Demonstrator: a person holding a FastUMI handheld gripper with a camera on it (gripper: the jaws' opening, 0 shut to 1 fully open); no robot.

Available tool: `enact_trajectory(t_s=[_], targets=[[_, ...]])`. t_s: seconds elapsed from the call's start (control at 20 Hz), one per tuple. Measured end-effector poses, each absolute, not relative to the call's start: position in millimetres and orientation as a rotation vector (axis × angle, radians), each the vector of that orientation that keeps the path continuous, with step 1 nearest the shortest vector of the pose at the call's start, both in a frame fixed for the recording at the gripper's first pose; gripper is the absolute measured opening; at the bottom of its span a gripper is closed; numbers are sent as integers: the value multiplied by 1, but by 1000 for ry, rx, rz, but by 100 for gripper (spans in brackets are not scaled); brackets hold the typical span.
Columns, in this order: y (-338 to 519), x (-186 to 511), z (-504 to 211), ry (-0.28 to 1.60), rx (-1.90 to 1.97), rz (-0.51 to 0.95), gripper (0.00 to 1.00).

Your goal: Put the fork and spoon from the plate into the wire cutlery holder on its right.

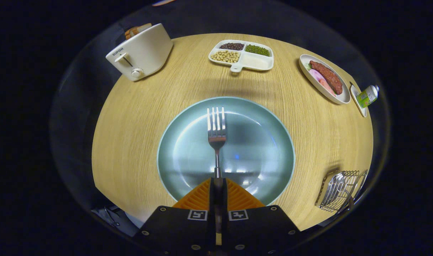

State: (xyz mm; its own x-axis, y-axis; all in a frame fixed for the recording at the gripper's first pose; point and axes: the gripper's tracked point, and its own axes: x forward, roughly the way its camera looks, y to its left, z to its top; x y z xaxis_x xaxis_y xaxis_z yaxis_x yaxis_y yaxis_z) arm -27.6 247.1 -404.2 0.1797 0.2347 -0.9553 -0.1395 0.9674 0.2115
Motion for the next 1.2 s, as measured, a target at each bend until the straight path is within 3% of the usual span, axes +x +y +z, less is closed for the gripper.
enact_trajectory(t_s=[0.65,1.2], targets=[[80,-56,-310,1220,149,118,7],[-1,-118,-326,1414,113,101,7]])
